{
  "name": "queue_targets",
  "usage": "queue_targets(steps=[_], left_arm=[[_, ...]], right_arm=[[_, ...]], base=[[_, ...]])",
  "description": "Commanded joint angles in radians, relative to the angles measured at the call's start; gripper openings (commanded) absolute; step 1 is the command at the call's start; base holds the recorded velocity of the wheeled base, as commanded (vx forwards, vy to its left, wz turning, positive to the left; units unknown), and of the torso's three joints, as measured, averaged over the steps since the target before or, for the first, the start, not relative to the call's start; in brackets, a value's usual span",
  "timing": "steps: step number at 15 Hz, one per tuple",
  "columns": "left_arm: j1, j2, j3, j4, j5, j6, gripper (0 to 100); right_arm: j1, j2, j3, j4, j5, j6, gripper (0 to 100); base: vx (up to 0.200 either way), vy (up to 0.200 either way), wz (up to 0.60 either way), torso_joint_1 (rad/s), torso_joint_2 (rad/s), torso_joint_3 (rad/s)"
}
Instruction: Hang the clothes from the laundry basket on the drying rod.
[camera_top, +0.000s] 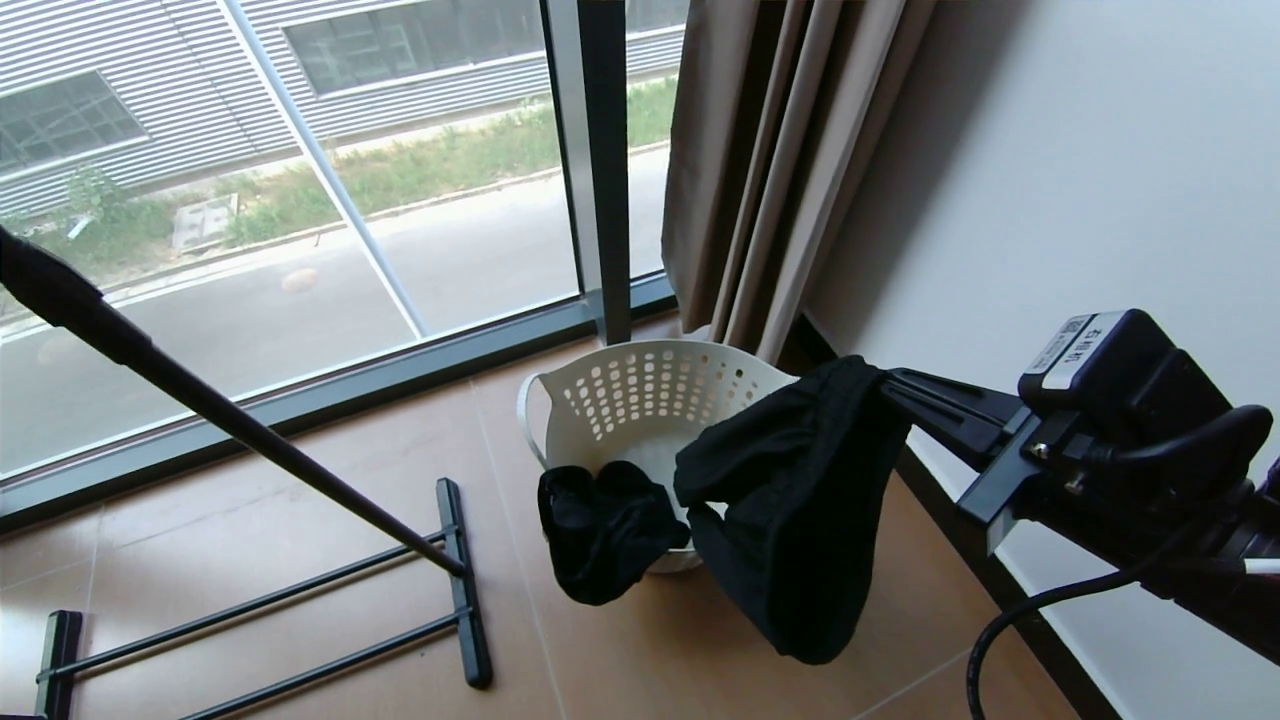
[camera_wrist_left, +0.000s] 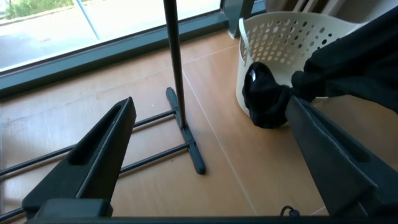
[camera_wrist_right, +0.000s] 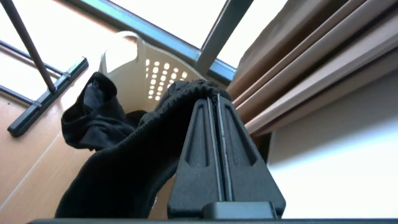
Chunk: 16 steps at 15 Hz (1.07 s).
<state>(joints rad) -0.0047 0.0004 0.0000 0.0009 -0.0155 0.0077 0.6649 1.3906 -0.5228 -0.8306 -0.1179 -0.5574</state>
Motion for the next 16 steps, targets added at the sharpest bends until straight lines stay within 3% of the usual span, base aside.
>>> queue_targets(steps=[1,8,16], left_arm=[[0.0,0.001,0.0,0.001,0.0,0.0,100],[0.002,0.0,0.0,-0.001,0.0,0.0,100],[0.002,0.0,0.0,-0.001,0.0,-0.002,100]], right_arm=[[-0.001,0.011,0.003,-0.001,-0.002,-0.001,0],[0.004,0.002,0.021,0.001,-0.005,-0.002,0],[0.021,-0.007,0.032,0.001,-0.008,-0.002,0]], base=[[0.0,0.0,0.0,0.032,-0.42,-0.183],[0.0,0.0,0.0,0.094,-0.46,-0.167],[0.0,0.0,0.0,0.165,-0.51,-0.152]])
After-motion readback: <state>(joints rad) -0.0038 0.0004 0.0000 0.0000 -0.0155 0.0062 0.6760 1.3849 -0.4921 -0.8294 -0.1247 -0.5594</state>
